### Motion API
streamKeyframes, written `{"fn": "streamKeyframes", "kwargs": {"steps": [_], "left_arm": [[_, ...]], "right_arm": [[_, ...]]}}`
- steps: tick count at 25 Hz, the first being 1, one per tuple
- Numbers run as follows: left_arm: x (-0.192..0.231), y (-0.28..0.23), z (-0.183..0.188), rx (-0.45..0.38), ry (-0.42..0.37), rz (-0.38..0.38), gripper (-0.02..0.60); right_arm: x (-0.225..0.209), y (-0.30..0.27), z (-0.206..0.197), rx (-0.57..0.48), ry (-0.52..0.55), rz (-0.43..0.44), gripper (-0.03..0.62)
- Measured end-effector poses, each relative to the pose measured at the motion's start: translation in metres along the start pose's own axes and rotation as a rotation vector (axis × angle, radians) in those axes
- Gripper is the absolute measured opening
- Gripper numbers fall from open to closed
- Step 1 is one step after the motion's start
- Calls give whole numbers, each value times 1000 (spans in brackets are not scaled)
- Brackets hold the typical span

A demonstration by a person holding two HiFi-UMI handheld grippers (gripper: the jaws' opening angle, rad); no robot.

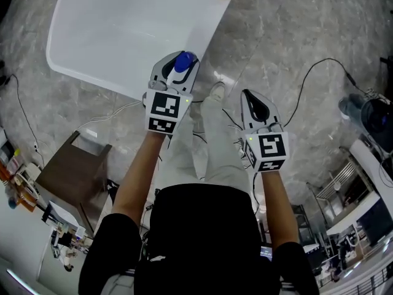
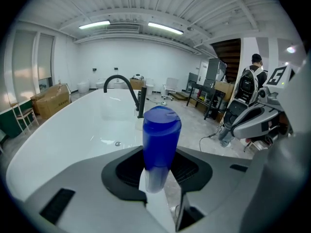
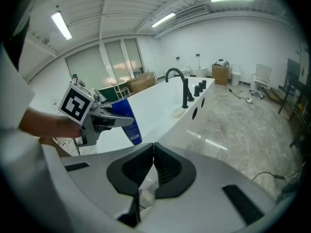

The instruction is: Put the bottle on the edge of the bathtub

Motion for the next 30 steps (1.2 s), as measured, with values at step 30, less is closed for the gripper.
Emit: {"fn": "streamKeyframes", "kwargs": {"steps": [30], "left_arm": [[11,-35,-30,-55,-20,55,164]], "right_arm": [[16,-32,-39,72,22,91,21]]}}
Point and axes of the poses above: the fingertips, and each gripper's own axes: y backward along the fingers, x to its left, z out of its top, the point moved 2 cm from there along y, backward along the fingers, and after that the axes turned 3 degrees about -x, right-handed, at the moved point
